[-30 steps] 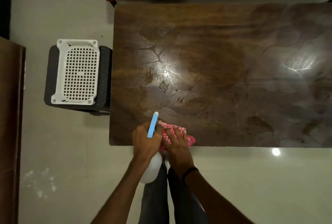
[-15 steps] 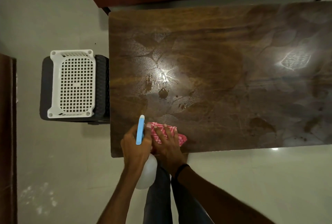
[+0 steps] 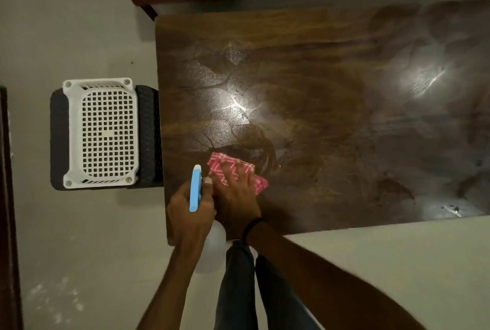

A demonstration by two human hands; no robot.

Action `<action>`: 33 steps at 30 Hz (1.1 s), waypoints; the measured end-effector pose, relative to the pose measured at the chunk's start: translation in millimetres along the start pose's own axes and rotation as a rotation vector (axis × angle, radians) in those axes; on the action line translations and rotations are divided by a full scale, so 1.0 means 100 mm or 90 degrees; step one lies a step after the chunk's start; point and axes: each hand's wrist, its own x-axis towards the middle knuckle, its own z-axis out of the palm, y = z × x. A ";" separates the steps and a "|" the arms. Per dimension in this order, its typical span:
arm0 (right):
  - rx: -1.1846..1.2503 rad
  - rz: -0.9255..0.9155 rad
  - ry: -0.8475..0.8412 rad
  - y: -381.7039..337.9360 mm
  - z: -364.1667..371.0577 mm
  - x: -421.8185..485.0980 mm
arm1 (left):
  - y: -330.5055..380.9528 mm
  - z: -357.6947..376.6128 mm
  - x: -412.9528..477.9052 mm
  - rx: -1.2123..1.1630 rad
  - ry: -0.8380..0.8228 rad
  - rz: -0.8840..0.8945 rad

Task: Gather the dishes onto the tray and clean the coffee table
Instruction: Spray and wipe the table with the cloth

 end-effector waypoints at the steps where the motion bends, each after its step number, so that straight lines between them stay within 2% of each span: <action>1: -0.002 -0.032 0.016 -0.03 -0.02 0.12 | -0.01 0.02 0.03 0.003 0.000 0.006; 3: -0.028 -0.054 0.086 0.01 -0.34 0.50 | 0.00 0.04 0.08 0.008 -0.006 0.015; 4: -0.023 -0.024 0.110 0.08 -0.51 0.64 | -0.01 0.04 0.10 0.009 -0.015 0.006; 6: 0.031 0.136 0.203 0.37 -0.59 0.69 | -0.03 0.05 0.10 0.005 -0.030 -0.015; 8: 0.075 0.250 0.311 0.45 -0.30 0.27 | -0.01 0.03 0.10 0.012 -0.037 -0.016; 9: 0.090 0.250 0.312 0.37 -0.06 -0.03 | 0.01 0.03 0.11 0.016 -0.043 -0.009; 11: 0.067 0.110 0.209 0.05 0.28 -0.53 | 0.04 0.04 0.10 0.031 -0.055 0.007; 13: 0.028 -0.036 0.164 0.03 0.29 -0.44 | 0.09 0.10 0.08 0.041 -0.061 0.010; 14: -0.002 -0.047 0.190 0.13 0.19 -0.29 | 0.13 0.14 0.07 0.039 -0.063 0.016; 15: -0.013 -0.009 0.206 0.24 0.03 -0.15 | 0.15 0.18 0.07 0.034 -0.065 0.024; 18: 0.104 0.231 0.323 0.63 0.04 -0.21 | 0.19 0.27 0.04 0.035 -0.069 0.018; 20: 0.157 0.298 0.333 0.50 0.30 -0.58 | 0.26 0.34 0.00 0.017 -0.088 0.018; 21: 0.155 0.270 0.273 0.35 0.41 -0.72 | 0.28 0.38 -0.02 0.019 -0.096 0.023; 23: 0.136 0.139 0.168 0.21 0.47 -0.79 | 0.33 0.44 -0.06 0.036 -0.099 0.042; 25: 0.064 0.051 0.182 0.45 0.31 -0.66 | 0.37 0.51 -0.10 0.042 -0.101 0.054; 27: 0.059 0.121 0.269 0.76 0.17 -0.62 | 0.39 0.56 -0.13 0.037 -0.105 0.062; 30: 0.163 0.406 0.407 0.95 0.24 -0.92 | 0.42 0.61 -0.20 0.038 -0.115 0.055; 31: 0.189 0.440 0.411 0.81 0.29 -1.04 | 0.44 0.62 -0.22 0.038 -0.118 0.056; 33: 0.224 0.406 0.365 0.43 0.27 -1.08 | 0.46 0.65 -0.27 0.047 -0.130 0.066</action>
